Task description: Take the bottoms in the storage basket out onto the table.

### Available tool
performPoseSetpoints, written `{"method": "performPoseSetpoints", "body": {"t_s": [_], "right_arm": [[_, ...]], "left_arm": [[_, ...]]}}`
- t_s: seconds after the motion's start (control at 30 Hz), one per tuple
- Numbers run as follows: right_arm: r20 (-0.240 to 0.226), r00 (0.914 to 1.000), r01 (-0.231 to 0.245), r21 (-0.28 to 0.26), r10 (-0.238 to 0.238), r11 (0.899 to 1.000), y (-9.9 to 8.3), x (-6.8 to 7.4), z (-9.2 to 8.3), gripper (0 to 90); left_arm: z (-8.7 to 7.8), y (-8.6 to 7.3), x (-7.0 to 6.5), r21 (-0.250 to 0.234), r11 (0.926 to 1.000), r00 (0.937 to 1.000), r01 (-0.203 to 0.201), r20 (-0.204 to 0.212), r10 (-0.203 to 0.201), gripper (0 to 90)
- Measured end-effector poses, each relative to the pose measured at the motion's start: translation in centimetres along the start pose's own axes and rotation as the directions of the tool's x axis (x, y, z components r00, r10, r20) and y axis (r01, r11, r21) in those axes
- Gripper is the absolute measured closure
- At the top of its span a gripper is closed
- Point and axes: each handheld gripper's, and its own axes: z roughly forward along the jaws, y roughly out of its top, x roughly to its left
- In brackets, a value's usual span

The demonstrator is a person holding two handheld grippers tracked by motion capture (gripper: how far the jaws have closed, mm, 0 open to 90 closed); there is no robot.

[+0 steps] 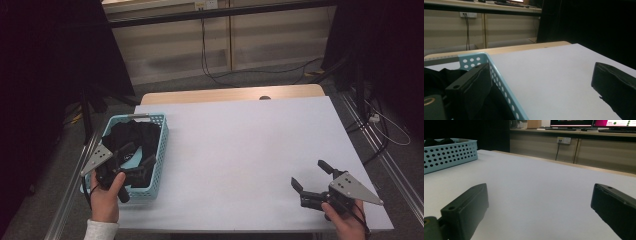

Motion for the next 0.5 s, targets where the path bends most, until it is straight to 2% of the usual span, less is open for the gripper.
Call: {"method": "performPoseSetpoints", "body": {"t_s": [0.2, 0.27, 0.5], "right_arm": [[-0.003, 1.0000, -0.001, -0.002, 0.001, 1.000, 0.0, 0.0, 0.1, 0.6], [-0.004, 1.0000, 0.000, -0.003, 0.000, 1.000, 0.0, 0.0, 0.1, 0.6], [-0.011, 0.9999, 0.003, -0.001, -0.004, 1.000, 0.0, 0.0, 0.2, 0.7]], "left_arm": [[0.9, 0.9, 1.4, 0.028, 0.9996, 0.9998, 0.001, -0.022, 0.000, 3.0], [1.3, 1.1, 1.9, 0.049, 0.9988, 0.9993, -0.008, -0.035, 0.010, 3.0], [2.7, 1.5, 4.2, 0.114, 0.9934, 0.9970, 0.008, -0.078, 0.001, 3.3]]}}
